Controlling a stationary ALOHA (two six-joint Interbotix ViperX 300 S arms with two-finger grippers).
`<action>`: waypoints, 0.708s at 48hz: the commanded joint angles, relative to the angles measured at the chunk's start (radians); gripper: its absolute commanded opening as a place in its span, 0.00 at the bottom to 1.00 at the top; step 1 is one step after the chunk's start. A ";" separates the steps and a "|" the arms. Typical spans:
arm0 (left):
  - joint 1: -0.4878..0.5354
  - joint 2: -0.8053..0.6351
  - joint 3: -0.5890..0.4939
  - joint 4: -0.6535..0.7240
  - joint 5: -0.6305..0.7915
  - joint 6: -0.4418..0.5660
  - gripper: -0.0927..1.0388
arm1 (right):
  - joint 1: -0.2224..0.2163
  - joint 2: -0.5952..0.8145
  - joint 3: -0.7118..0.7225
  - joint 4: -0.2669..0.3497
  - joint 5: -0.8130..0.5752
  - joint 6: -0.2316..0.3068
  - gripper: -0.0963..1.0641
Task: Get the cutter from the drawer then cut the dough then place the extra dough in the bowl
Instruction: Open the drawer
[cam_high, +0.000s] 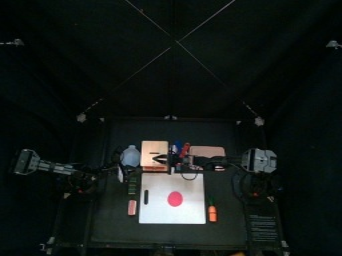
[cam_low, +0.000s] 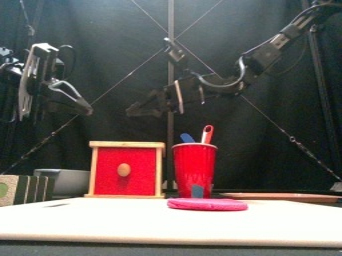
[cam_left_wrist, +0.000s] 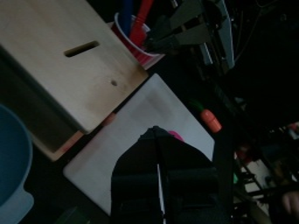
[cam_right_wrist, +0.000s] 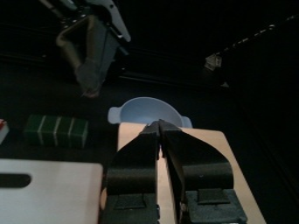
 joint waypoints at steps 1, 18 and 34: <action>-0.029 0.058 -0.055 0.006 -0.046 -0.021 0.13 | -0.011 0.008 -0.064 -0.005 0.038 0.002 0.23; -0.060 0.325 -0.150 0.017 -0.081 -0.086 0.13 | -0.003 0.041 -0.069 0.017 0.227 0.018 0.23; -0.064 0.420 -0.201 -0.121 -0.074 -0.268 0.35 | 0.006 0.038 -0.054 0.023 0.249 0.018 0.23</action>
